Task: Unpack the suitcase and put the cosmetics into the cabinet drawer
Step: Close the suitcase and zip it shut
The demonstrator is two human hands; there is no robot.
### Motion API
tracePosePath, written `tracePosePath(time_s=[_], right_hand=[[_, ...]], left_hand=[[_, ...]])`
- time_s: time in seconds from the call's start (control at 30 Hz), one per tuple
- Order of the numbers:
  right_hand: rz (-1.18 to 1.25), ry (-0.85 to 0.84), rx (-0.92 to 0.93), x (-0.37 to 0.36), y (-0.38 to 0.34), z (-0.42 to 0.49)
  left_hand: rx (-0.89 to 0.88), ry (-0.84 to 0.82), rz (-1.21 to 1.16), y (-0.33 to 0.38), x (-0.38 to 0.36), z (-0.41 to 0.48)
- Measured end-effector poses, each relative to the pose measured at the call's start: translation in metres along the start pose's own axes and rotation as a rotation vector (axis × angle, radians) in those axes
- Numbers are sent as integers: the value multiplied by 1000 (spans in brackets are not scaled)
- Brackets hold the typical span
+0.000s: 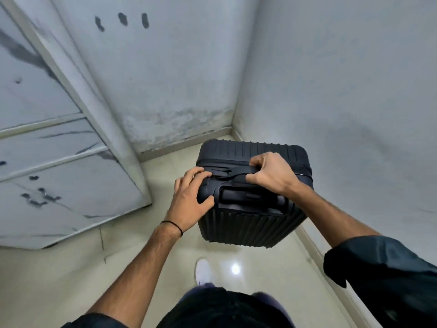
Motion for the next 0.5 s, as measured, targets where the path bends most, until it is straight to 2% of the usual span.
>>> tracePosePath(time_s=[0.2,0.5], right_hand=[[1,-107,36,2,21,132],[-16,-372,193,-34,44,360]], left_hand=[[90,15,71,-31,-10,122],[374,46,143,-99,-29,296]])
Point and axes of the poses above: each hand's wrist, its own z-axis towards the middle knuckle, its own x-axis out of the back of the hand, y = z × x, the point moved 7 cm from there along z, towards the middle knuckle, and after that the axes turned 1 degree about z, right-handed, at the moved point
